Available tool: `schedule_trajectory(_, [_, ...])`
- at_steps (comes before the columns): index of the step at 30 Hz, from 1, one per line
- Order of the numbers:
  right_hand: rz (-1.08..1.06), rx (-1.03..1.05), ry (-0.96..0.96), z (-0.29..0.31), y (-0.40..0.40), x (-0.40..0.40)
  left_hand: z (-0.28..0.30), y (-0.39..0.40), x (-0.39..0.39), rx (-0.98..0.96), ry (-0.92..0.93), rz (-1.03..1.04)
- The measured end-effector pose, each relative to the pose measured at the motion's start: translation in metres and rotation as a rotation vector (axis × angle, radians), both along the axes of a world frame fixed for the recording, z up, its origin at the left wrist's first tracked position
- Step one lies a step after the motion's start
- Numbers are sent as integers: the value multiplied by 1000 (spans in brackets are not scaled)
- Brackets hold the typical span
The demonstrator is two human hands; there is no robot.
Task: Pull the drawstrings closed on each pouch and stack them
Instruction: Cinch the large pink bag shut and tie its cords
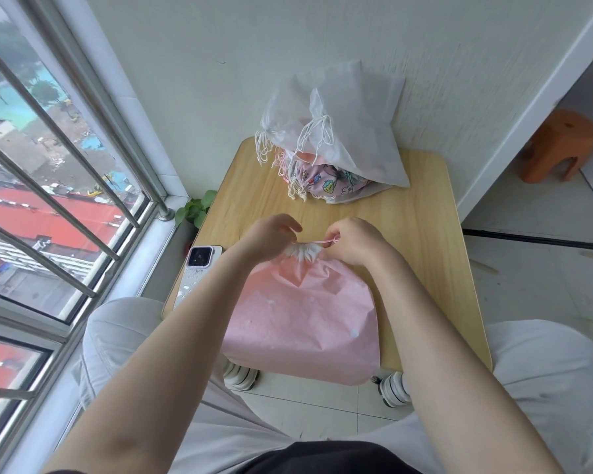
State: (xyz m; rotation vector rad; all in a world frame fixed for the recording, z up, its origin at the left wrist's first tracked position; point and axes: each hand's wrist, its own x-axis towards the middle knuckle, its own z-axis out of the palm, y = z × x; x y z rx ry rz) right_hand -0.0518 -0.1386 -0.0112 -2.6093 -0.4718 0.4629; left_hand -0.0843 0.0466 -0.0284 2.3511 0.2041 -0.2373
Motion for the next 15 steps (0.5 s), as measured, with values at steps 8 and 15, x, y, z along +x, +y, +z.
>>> schedule_trajectory(8, [-2, -10, -1, -4, 0, 1, 3, 9, 8, 341, 128, -169])
schedule_trajectory(15, [-14, -40, -19, -6, -2, 3, 11, 10, 5, 330, 289, -290])
